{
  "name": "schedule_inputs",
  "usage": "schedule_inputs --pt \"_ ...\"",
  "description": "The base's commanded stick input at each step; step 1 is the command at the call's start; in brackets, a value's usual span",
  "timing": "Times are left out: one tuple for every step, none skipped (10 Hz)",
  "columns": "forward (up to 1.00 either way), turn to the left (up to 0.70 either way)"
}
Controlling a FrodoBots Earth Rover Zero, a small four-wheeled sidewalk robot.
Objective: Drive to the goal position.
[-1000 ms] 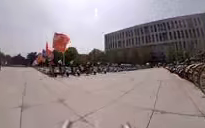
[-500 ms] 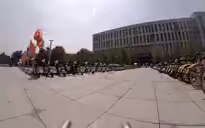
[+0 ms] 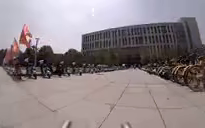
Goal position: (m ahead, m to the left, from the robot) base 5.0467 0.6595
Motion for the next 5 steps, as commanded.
schedule_inputs --pt "1.00 -0.31" --pt "1.00 -0.31" --pt "1.00 -0.31" --pt "1.00 -0.31" --pt "1.00 -0.31"
